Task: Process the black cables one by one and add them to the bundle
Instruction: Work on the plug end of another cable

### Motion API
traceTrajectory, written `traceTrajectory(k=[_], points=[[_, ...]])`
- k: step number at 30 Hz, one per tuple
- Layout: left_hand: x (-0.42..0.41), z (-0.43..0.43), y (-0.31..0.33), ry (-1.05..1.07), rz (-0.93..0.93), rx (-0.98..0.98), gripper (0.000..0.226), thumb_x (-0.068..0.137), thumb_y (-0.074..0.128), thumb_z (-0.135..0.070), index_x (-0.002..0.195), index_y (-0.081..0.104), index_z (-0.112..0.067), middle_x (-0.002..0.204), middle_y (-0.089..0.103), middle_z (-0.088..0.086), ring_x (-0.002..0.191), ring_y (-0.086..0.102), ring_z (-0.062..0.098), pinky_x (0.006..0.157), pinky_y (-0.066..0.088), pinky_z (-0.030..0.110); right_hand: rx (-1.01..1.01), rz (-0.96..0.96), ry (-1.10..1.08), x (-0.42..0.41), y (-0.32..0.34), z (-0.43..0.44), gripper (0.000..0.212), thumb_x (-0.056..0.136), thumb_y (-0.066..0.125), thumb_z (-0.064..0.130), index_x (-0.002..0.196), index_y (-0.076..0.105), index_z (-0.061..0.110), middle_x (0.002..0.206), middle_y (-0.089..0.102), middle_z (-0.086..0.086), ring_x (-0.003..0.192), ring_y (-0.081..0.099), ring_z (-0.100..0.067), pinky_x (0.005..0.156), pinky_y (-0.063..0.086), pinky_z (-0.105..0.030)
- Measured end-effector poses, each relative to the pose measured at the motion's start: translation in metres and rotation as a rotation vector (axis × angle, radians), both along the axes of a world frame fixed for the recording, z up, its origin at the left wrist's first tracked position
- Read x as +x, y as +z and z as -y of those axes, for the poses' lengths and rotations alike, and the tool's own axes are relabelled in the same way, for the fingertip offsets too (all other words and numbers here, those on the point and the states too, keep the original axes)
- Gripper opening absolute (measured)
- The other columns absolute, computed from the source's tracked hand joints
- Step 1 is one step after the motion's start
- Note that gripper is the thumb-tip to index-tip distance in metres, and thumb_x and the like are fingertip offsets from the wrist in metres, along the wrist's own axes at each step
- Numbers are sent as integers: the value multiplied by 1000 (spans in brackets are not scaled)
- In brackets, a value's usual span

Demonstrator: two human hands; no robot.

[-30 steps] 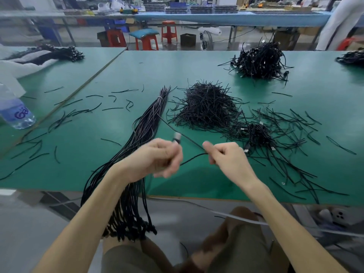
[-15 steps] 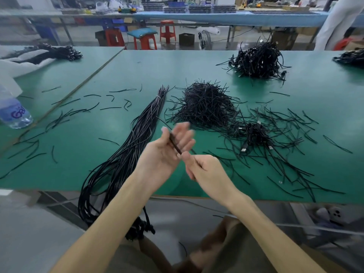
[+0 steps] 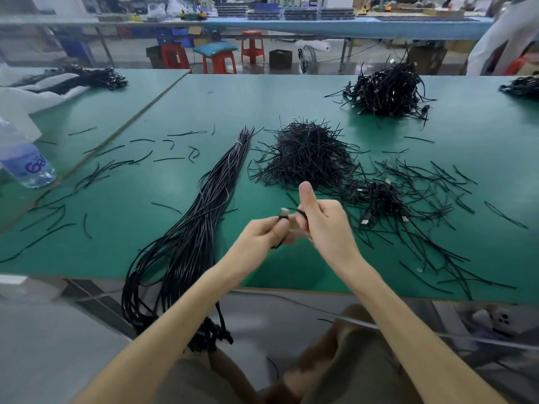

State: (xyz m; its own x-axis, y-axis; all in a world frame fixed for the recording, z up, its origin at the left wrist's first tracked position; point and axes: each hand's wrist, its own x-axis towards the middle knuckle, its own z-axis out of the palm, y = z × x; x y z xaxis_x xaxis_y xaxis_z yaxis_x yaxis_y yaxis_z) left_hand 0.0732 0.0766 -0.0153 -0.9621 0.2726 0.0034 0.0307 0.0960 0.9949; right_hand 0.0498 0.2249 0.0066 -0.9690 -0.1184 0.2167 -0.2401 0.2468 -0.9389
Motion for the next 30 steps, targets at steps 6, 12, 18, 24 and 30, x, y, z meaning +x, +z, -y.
traceTrajectory(k=[6, 12, 18, 24, 30], points=[[-4, -10, 9, -21, 189, 651, 56, 112, 23, -38, 146, 49, -2, 138, 64, 10, 133, 58, 24, 107, 48, 33, -70, -19, 79, 13, 3, -3, 67, 104, 39, 56, 65, 60, 7, 50, 33, 8, 46, 27, -10, 48, 25, -25], [-7, 2, 37, 9, 405, 1177, 39, 111, 38, -32, 100, 67, -9, 80, 57, -5, 62, 51, 11, 62, 53, 26, 322, -124, 187, 28, -15, 3, 81, 94, 26, 78, 53, 40, 9, 46, 42, -5, 46, 40, -26, 51, 36, -39], [-5, 47, 43, -177, 317, 933, 40, 109, 40, -37, 73, 49, -20, 60, 28, -10, 50, 18, 10, 49, 21, 26, 554, -156, 41, -5, -21, -37, 66, 100, 33, 60, 52, 21, 17, 46, 26, 2, 46, 27, -16, 53, 23, -35], [6, 41, 36, -273, 196, 539, 41, 106, 45, -44, 76, 53, -18, 57, 44, -7, 48, 36, 12, 57, 38, 24, 422, -151, -113, -23, -23, -38, 67, 104, 43, 54, 54, 16, 19, 42, 17, 5, 44, 21, -15, 52, 24, -36], [-2, 48, 51, -293, 275, 1127, 52, 114, 24, -36, 82, 61, -17, 58, 52, -9, 50, 31, 12, 63, 37, 25, 398, -141, -152, -23, -30, -44, 65, 106, 45, 46, 54, 17, 19, 43, 14, 7, 45, 17, -14, 51, 24, -38]])
